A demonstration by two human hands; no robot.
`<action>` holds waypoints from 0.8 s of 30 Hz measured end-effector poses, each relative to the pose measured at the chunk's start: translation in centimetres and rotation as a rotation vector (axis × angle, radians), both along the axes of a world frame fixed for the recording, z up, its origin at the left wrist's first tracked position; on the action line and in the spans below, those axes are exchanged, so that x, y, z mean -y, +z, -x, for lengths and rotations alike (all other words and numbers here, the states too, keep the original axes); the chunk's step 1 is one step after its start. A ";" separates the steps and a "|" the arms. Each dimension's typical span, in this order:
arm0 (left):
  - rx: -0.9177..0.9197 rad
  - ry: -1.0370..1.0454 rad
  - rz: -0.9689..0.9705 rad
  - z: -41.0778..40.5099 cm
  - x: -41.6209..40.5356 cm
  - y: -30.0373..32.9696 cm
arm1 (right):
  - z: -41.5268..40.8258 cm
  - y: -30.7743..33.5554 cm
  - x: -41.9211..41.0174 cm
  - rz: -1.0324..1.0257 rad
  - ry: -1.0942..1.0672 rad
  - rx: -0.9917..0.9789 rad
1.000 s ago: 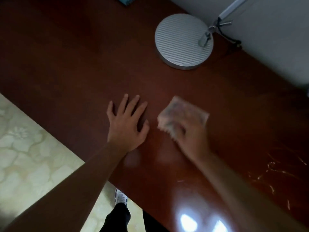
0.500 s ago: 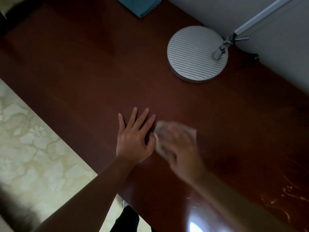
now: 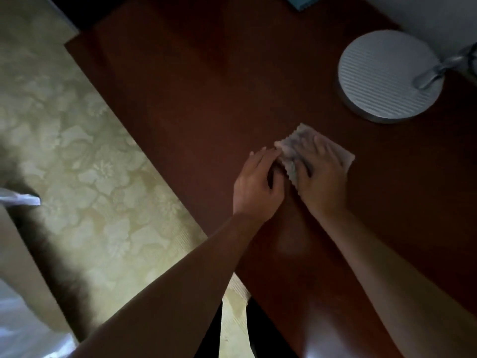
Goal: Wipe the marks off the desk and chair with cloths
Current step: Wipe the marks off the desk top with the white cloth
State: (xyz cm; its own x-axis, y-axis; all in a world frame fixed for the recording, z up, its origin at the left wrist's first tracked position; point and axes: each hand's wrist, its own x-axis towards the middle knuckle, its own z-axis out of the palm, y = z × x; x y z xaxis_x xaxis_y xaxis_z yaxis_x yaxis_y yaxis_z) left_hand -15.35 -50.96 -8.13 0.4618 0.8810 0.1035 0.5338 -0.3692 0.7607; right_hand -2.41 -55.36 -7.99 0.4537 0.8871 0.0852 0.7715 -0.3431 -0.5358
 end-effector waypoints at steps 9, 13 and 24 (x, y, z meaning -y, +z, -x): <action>-0.222 -0.193 -0.171 10.5 -5.6 0.0 | 10.7 -0.4 10.6 0.035 0.252 -0.002; -0.216 -0.092 -0.147 14.5 -8.7 0.0 | 5.8 0.3 -0.9 0.025 0.094 0.087; -0.021 0.024 0.013 19.3 -12.9 0.0 | 20.3 -0.5 -9.2 0.011 0.522 0.061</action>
